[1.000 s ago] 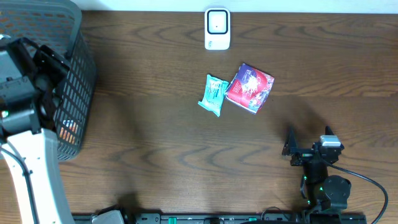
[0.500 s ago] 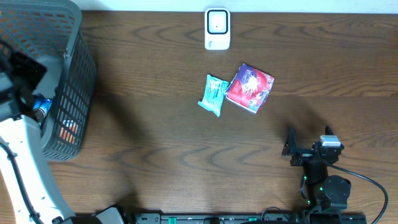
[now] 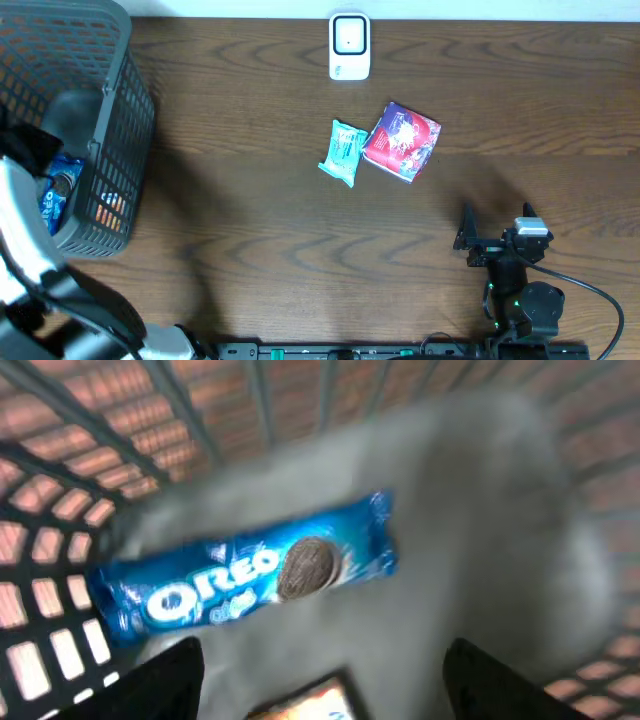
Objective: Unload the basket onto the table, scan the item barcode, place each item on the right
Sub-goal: 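Reach the left gripper into the basket and grasp the blue Oreo pack, then carry the Oreo pack past the scanner and release it beside the wipes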
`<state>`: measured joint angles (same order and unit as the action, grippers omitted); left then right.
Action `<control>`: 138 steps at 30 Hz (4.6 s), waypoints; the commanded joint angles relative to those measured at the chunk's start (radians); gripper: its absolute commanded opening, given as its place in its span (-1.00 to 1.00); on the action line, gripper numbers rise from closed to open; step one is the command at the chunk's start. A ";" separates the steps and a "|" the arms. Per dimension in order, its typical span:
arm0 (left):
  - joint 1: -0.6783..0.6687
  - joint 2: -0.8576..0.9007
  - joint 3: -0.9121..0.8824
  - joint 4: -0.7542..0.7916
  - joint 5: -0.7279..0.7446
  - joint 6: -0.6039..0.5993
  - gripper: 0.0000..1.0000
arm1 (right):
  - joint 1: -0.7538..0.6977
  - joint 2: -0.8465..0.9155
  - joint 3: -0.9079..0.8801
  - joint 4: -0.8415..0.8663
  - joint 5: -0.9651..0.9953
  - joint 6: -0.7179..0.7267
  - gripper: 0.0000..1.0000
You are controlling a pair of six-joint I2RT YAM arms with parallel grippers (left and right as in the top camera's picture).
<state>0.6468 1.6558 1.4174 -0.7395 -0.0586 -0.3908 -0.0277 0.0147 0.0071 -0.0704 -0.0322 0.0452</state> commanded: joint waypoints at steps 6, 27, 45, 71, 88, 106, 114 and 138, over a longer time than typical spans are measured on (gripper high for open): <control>0.003 0.123 0.008 0.018 -0.006 0.034 0.53 | -0.005 -0.003 -0.002 -0.004 0.000 0.013 0.98; 0.003 0.350 -0.007 0.106 -0.137 0.328 0.47 | -0.004 -0.003 -0.002 -0.004 0.000 0.013 0.98; 0.003 0.324 -0.004 0.086 -0.136 0.227 -0.85 | -0.004 -0.003 -0.002 -0.004 0.000 0.013 0.99; -0.103 -0.635 0.008 0.384 0.672 -0.251 -0.86 | -0.004 -0.003 -0.002 -0.004 0.000 0.013 0.98; -0.795 -0.276 0.000 0.280 0.332 -0.163 -0.86 | -0.004 -0.003 -0.002 -0.004 0.000 0.013 0.99; -1.078 0.309 0.000 0.285 0.024 -0.541 -0.86 | -0.004 -0.003 -0.002 -0.004 0.000 0.013 0.98; -1.154 0.377 0.000 0.357 0.024 -0.643 -0.85 | -0.004 -0.003 -0.002 -0.004 0.000 0.013 0.98; -1.143 0.390 0.000 0.610 -0.043 -0.565 0.31 | -0.004 -0.003 -0.002 -0.004 0.000 0.013 0.98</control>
<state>-0.5274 2.0411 1.4113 -0.1238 -0.0647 -1.0557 -0.0277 0.0147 0.0071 -0.0704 -0.0322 0.0452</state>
